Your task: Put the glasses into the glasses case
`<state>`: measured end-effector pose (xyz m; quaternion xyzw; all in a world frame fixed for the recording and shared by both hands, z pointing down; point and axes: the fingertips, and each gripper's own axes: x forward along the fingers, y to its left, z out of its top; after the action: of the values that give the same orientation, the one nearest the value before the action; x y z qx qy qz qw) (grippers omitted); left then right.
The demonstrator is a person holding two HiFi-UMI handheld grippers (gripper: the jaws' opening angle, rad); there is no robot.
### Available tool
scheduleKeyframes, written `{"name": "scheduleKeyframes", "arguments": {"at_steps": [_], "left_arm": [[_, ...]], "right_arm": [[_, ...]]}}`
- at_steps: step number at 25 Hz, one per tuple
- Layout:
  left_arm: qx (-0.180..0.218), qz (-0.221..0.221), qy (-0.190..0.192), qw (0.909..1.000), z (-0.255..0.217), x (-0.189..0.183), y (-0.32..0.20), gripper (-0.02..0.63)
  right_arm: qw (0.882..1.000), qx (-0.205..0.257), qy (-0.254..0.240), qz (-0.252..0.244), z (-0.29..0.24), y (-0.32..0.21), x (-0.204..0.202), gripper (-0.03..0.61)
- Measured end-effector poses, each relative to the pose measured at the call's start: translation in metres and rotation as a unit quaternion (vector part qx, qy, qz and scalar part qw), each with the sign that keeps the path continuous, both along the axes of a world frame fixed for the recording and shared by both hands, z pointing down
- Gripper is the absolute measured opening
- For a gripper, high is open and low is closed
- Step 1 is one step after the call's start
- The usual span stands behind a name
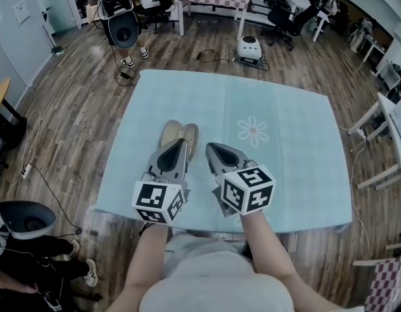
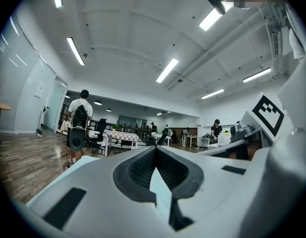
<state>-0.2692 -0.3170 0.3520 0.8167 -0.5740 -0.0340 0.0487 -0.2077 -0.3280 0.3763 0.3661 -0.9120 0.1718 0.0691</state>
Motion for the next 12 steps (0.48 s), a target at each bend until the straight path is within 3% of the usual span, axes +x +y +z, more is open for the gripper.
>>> {"name": "scheduleKeyframes", "arguments": {"at_steps": [12], "left_arm": [[0.040,0.020,-0.044,0.9980,-0.015,0.017,0.004,0.008]], "right_arm": [[0.994,0.104,-0.021,-0.012,-0.030,0.019,0.008,0.006]]}}
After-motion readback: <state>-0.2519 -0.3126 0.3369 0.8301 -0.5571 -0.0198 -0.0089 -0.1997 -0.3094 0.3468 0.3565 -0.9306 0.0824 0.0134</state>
